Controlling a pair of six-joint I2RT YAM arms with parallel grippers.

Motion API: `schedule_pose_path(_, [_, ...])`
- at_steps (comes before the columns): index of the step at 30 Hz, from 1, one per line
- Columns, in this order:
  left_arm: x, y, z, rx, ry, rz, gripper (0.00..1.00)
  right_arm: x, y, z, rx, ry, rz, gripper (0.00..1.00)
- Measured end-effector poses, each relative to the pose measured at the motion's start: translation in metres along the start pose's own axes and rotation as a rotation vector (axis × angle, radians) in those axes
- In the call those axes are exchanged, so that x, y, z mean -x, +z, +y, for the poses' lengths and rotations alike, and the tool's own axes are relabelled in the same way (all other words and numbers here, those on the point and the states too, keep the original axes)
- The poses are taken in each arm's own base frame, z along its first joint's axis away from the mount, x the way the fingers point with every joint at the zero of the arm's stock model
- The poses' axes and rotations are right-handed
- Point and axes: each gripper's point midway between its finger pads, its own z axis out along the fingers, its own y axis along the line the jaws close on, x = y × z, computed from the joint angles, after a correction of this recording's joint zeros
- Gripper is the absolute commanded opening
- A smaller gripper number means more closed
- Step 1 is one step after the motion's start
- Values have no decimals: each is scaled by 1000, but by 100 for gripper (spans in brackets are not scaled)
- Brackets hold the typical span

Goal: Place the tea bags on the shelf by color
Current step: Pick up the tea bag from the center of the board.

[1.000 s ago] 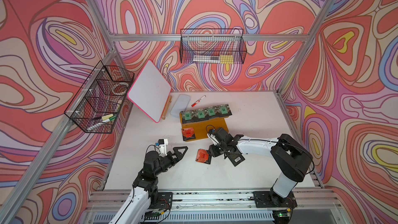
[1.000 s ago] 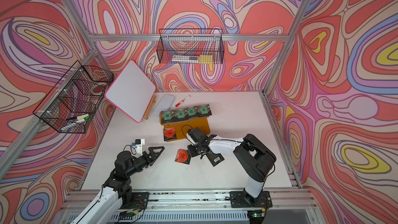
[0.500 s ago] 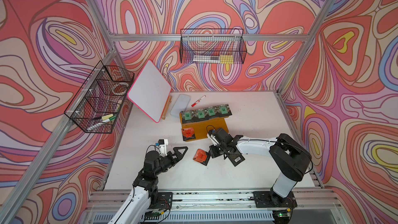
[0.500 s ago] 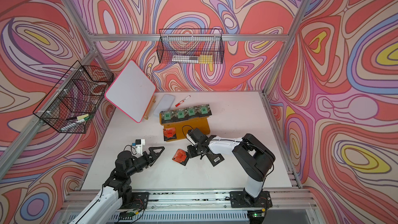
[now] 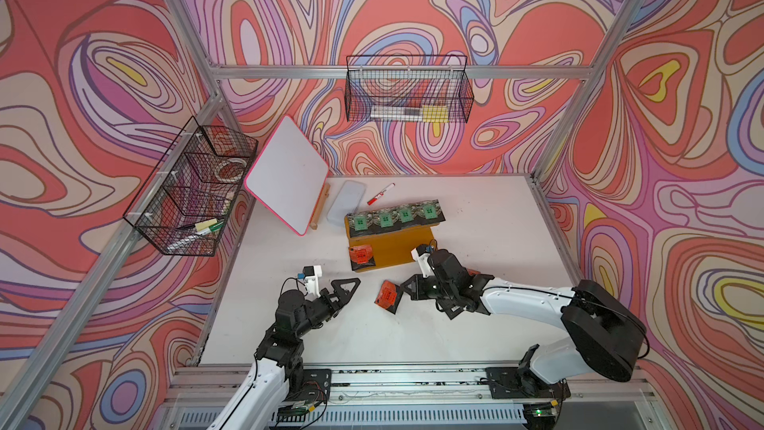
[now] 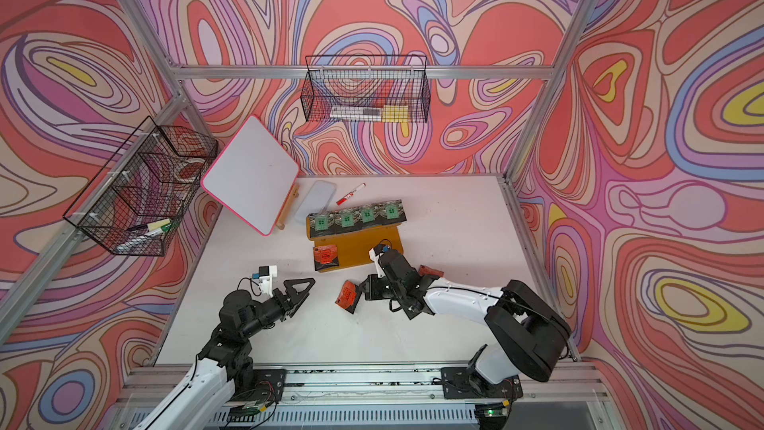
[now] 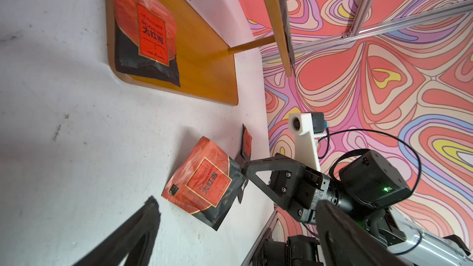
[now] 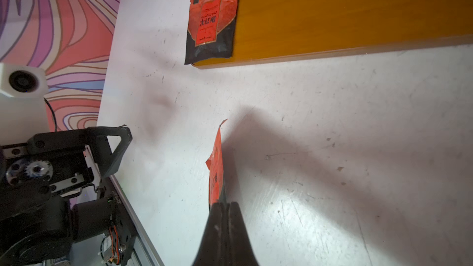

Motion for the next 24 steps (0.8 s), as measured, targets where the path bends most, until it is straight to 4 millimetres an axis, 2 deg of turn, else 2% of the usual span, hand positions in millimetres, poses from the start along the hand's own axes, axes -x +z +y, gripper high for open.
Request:
schedule_pose_path(6, [-3, 2, -9, -28, -13, -1, 97, 7, -7, 10, 69, 83, -65, 0])
schedule_pose_path(16, [-11, 11, -9, -19, -16, 11, 96, 25, -32, 33, 155, 118, -156, 0])
schedule_pose_path(24, [-23, 26, -15, -36, -23, 34, 85, 41, -54, 54, 229, 128, -224, 0])
